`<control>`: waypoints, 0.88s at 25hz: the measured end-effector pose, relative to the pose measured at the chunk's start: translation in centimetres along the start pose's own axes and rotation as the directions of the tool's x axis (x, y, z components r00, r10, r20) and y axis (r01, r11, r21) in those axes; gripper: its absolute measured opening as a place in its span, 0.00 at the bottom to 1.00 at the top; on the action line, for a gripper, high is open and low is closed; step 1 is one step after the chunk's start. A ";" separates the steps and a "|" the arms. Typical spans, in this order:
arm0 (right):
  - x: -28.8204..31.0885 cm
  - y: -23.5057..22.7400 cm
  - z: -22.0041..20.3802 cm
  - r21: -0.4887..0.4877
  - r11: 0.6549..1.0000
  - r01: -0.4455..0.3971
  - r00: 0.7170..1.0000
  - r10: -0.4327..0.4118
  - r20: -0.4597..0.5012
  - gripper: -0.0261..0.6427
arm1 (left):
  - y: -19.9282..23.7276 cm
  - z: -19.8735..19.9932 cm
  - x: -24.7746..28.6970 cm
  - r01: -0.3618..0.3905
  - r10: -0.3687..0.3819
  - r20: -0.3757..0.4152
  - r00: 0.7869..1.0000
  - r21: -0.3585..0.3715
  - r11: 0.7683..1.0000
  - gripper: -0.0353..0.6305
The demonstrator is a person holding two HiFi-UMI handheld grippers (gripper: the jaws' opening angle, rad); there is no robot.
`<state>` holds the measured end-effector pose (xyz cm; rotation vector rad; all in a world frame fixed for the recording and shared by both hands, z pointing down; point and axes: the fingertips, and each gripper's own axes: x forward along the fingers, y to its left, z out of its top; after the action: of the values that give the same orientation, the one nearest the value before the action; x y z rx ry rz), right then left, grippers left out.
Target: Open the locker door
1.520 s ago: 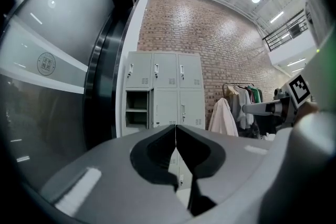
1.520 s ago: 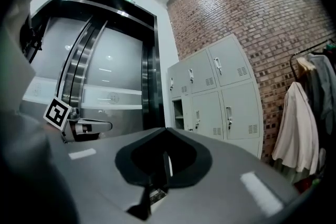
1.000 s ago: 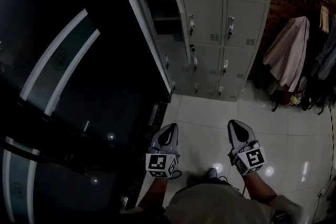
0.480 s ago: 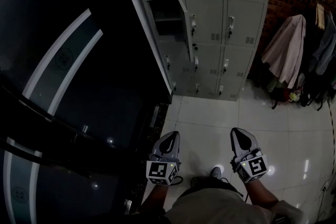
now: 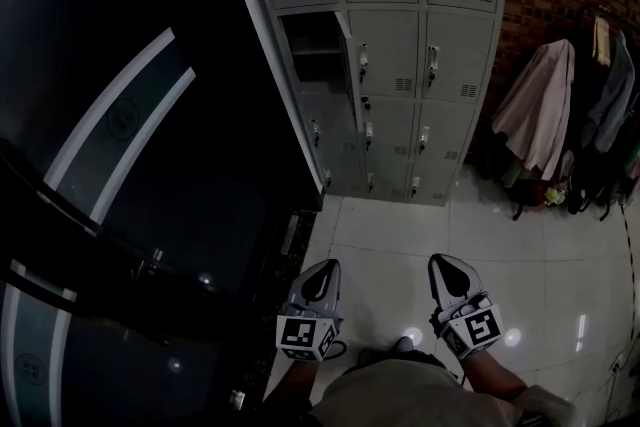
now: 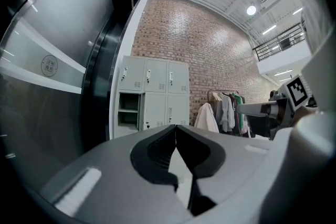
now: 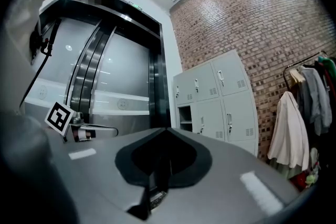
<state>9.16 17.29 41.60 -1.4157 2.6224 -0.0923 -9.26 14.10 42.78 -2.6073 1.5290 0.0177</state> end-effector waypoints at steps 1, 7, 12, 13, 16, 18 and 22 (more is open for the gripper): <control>0.1 -0.2 0.4 -0.002 1.000 0.000 1.000 0.000 -0.003 0.04 | -0.2 0.3 0.3 0.001 -0.001 0.000 1.000 -0.002 1.000 0.16; 0.4 -1.7 -0.1 0.003 1.000 0.013 1.000 -0.013 0.004 0.04 | -0.8 -0.1 1.7 0.003 -0.003 0.004 1.000 0.006 1.000 0.16; 1.0 -3.0 -0.4 0.003 1.000 0.002 1.000 -0.002 0.004 0.04 | -0.6 -0.1 3.0 -0.004 0.004 0.007 1.000 0.015 1.000 0.16; 1.1 -3.1 -0.6 0.003 1.000 0.000 1.000 0.000 0.007 0.04 | -0.6 -0.3 3.1 -0.004 0.004 0.008 1.000 0.017 1.000 0.16; 1.3 -3.6 -1.2 0.000 1.000 -0.006 1.000 0.006 0.008 0.04 | -0.7 -1.0 3.5 -0.011 0.011 0.014 1.000 0.015 1.000 0.16; 1.4 -4.1 -1.3 -0.003 1.000 -0.010 1.000 0.010 0.002 0.04 | -0.9 -1.1 3.8 -0.013 0.012 0.017 1.000 0.018 1.000 0.16; 2.0 -5.0 -1.8 -0.015 1.000 -0.010 0.999 0.011 0.045 0.04 | -0.9 -2.4 4.6 -0.019 0.019 0.021 1.000 0.008 1.000 0.16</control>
<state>11.90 12.84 43.80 -1.3916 2.5989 -0.0386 -6.35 10.28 44.91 -2.5779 1.5441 0.0399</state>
